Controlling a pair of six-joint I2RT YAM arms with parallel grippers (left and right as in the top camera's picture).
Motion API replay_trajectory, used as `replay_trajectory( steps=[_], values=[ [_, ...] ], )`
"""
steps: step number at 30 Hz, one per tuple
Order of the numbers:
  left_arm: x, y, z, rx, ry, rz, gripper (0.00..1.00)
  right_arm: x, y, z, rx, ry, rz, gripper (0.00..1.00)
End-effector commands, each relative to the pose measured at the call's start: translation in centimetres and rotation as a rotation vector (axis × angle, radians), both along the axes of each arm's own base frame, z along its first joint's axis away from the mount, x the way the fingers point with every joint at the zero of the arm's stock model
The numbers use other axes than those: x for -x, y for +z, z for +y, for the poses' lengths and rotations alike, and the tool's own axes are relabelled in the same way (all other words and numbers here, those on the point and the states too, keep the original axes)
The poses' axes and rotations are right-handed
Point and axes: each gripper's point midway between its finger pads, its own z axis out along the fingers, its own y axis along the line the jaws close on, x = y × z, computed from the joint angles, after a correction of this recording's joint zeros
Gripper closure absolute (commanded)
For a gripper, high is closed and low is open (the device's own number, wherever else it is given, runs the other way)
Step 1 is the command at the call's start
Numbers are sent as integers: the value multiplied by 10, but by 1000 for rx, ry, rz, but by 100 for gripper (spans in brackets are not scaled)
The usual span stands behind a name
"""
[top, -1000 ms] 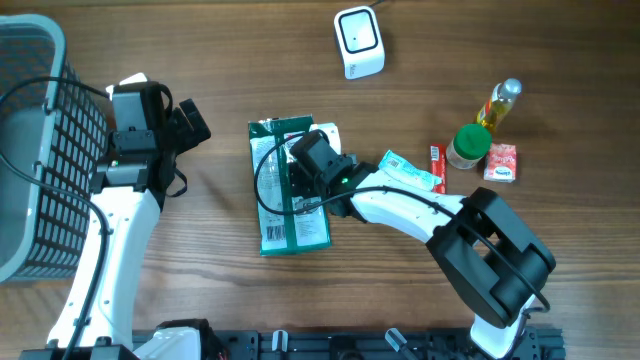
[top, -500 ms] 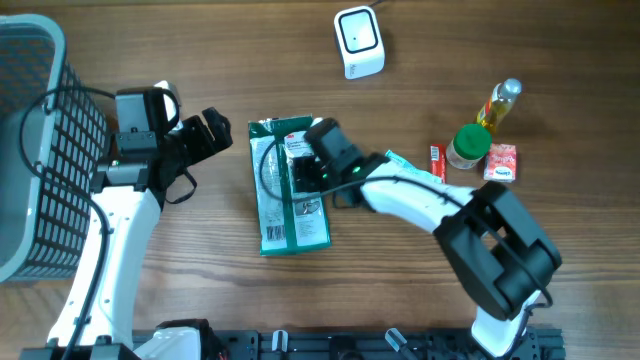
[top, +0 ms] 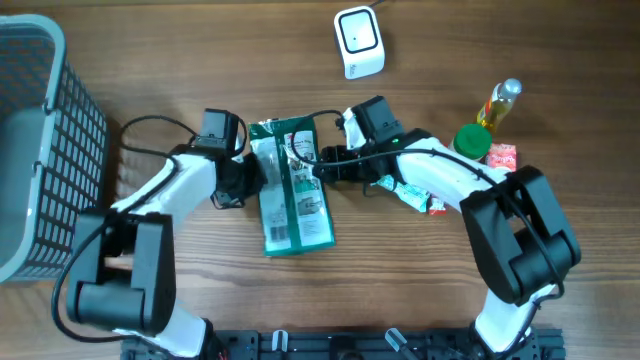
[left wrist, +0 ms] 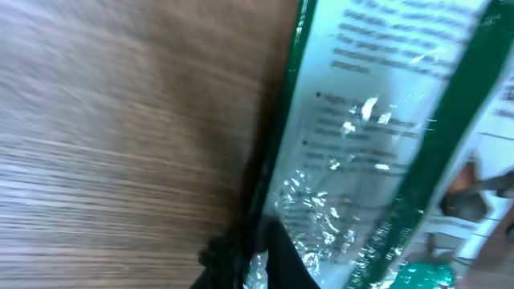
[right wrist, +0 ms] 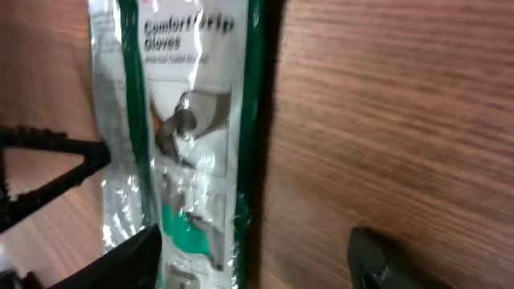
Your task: Scan the item barcode
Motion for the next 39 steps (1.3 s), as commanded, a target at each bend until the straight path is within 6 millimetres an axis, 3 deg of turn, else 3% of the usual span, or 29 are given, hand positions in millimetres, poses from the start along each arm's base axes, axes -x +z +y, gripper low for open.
replay_trajectory(
  steps=[1, 8, 14, 17, 21, 23, 26, 30, 32, 34, 37, 39],
  values=[
    [9, -17, 0, -3, 29, 65, 94, 30, -22, 7, -63, 73, 129, 27],
    [8, -19, 0, -3, 31, 64, 94, 59, -50, 37, -237, 163, 291, 34],
    [7, -19, 0, -2, 31, 57, 94, 47, -31, 65, -360, 192, 215, 50],
    [7, -19, 0, -2, 31, 58, 95, 39, -39, 63, -307, 118, 218, 50],
    [6, -19, 0, -1, 31, 54, 96, 44, -50, 70, -225, 86, 202, 46],
    [5, -18, 0, 0, 31, 50, 96, 48, -52, 80, -204, 103, 166, 51],
    [4, -18, 0, 0, 31, 45, 96, 47, -52, 81, -206, 105, 156, 70],
    [-24, -2, 12, 18, 78, -70, 96, 38, -48, 78, -219, 111, 115, 84],
    [-40, 14, 24, 27, 115, -149, 96, 33, -40, 78, -228, 143, 64, 93],
    [-64, 48, 50, 34, 186, -293, 89, 20, -14, 76, -245, 205, -66, 96],
    [-79, 84, 81, 1, 199, -437, 79, 4, 33, 72, -262, 296, -268, 96],
    [-85, 105, 100, -31, 201, -520, 73, -6, 77, 59, -207, 369, -445, 96]
  ],
)
